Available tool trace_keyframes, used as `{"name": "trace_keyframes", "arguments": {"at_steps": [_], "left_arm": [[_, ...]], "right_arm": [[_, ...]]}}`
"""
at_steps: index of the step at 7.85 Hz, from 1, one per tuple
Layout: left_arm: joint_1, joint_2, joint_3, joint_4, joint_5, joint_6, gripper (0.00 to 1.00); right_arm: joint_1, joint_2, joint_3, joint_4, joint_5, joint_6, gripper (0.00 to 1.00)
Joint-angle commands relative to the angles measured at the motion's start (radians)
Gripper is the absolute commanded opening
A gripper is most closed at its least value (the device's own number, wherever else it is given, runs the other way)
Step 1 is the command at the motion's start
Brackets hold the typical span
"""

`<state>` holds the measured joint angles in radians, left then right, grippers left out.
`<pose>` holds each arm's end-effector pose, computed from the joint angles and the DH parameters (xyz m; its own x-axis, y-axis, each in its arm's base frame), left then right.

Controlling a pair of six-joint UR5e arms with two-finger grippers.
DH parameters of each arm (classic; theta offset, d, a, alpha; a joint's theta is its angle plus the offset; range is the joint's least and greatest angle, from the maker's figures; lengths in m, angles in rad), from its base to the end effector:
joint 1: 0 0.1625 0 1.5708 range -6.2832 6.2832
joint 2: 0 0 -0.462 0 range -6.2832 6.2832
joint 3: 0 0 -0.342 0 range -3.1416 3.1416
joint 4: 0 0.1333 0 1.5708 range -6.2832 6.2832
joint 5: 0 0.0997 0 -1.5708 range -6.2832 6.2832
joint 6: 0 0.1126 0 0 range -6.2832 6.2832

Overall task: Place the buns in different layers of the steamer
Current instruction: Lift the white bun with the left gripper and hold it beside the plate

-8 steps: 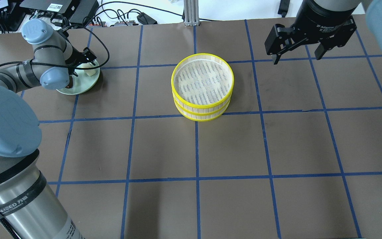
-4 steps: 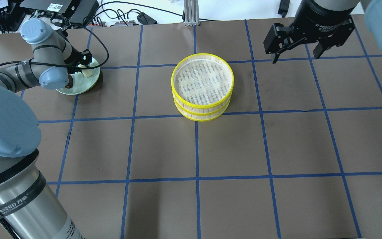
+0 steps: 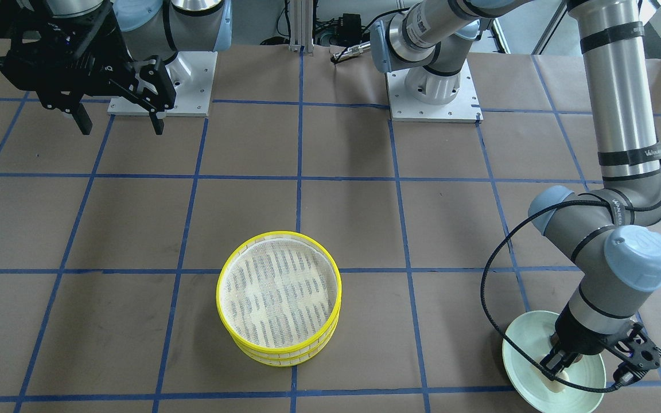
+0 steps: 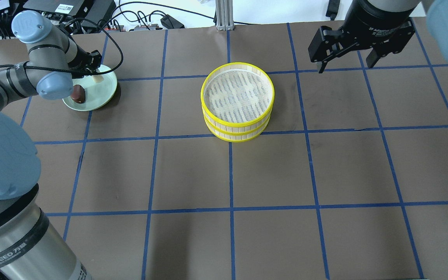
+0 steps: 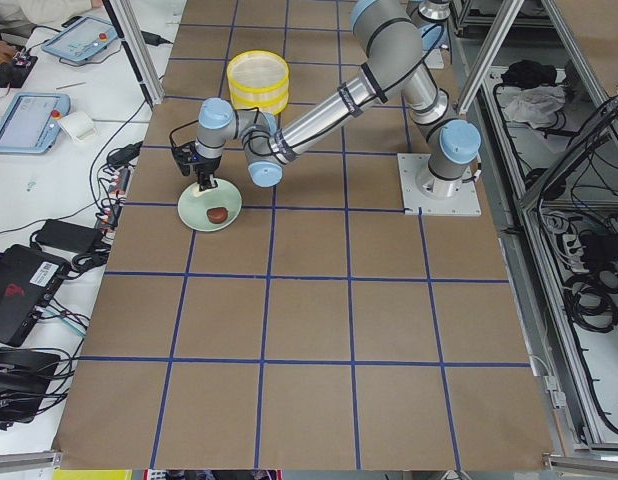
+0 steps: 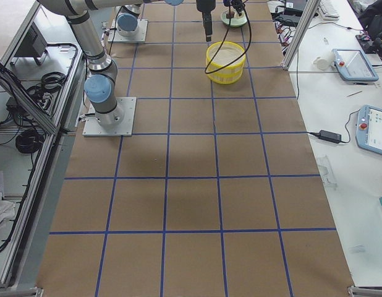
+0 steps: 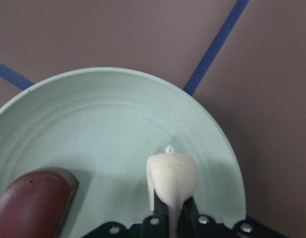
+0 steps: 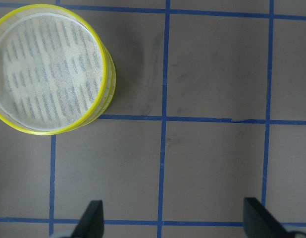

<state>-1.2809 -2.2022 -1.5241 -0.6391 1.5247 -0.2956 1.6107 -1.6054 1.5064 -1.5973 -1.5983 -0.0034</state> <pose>0.0645 -0.7007 0.2748 -0.8417 -0.5213 0.1405 -0.5373 0.7833 -0.3127 0.1475 -0.4318 0.5588 -0.9988 -0.0398 0.0277 -0.0430 0.9912 -0.1251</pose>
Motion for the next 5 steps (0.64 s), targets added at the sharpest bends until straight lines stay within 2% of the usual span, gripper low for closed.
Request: {"name": "trace_keyframes", "arguments": {"at_steps": [1,2,5], "left_arm": [[-0.02,0.099,-0.011,-0.141,0.003,-0.066,0.0],[-0.044,0.129,-0.011,-0.189,0.005,-0.098,0.0],[-0.139,0.15,-0.036,-0.206,0.006,-0.235,0.0]], "right_arm": [[0.0,-0.001,0.0,-0.001,-0.006,0.0,1.0],[0.0,-0.001,0.0,-0.001,-0.003,0.006,1.0],[-0.001,-0.001,0.0,0.0,0.001,0.002,1.0]]}}
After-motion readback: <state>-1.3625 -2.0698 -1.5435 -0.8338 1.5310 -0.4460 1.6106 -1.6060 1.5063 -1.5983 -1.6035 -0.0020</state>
